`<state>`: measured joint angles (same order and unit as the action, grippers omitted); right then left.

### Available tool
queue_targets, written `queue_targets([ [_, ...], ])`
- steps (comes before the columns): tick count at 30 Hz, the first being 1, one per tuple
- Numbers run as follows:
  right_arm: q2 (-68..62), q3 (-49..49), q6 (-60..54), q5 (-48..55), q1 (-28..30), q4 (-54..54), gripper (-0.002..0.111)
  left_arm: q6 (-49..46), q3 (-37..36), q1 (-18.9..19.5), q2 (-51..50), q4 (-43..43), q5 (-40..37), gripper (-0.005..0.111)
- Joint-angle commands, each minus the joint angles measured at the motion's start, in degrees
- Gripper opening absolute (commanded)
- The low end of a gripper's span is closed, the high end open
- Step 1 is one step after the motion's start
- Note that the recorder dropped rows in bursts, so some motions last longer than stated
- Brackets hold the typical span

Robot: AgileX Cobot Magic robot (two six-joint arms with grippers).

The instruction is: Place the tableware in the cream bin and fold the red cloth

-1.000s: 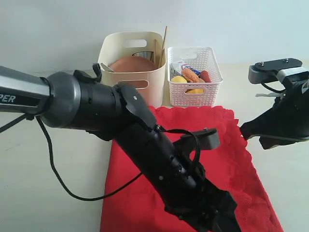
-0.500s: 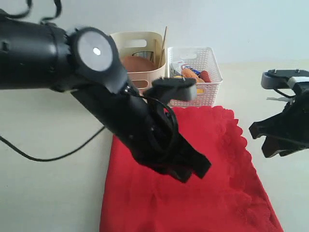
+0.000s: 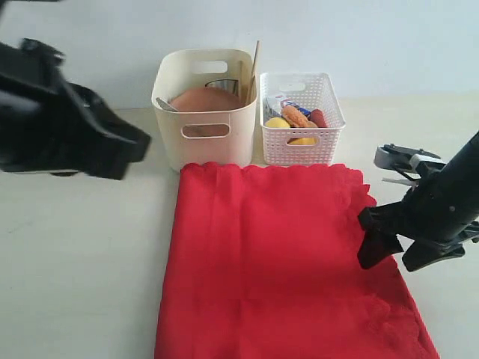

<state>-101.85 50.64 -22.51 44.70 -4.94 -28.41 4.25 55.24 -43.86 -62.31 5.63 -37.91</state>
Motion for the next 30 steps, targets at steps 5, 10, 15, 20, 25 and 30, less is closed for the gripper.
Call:
queue_targets([
  [5, -3.45, 0.65, -2.9, -0.48, 0.29, -1.74, 0.069, 0.57, -10.67, 7.26, 19.62, -3.27, 2.23, 0.0],
  [10, -4.27, 0.65, -3.02, -0.48, 0.29, -1.88, 0.069, 0.57, -14.8, 8.53, 29.32, -6.02, 2.23, 0.0],
  [15, -4.27, 0.65, -5.25, 1.24, 0.29, -3.56, 0.069, 0.57, -19.06, 8.53, 37.35, -7.23, 2.23, 0.0],
  [20, -4.27, 0.65, -10.27, 3.89, 0.29, -8.46, 0.066, 0.57, -22.78, 8.53, 43.42, -8.64, 3.25, 0.0],
  [25, -4.27, 0.65, -10.4, 5.03, 0.29, -8.64, 0.06, 0.68, -25.82, 8.53, 47.25, -8.77, 5.98, 0.0],
  [30, -4.27, 0.65, -10.4, 4.93, 0.29, -8.64, 0.059, 0.68, -28.89, 8.53, 48.63, -8.48, 8.21, 0.0],
])
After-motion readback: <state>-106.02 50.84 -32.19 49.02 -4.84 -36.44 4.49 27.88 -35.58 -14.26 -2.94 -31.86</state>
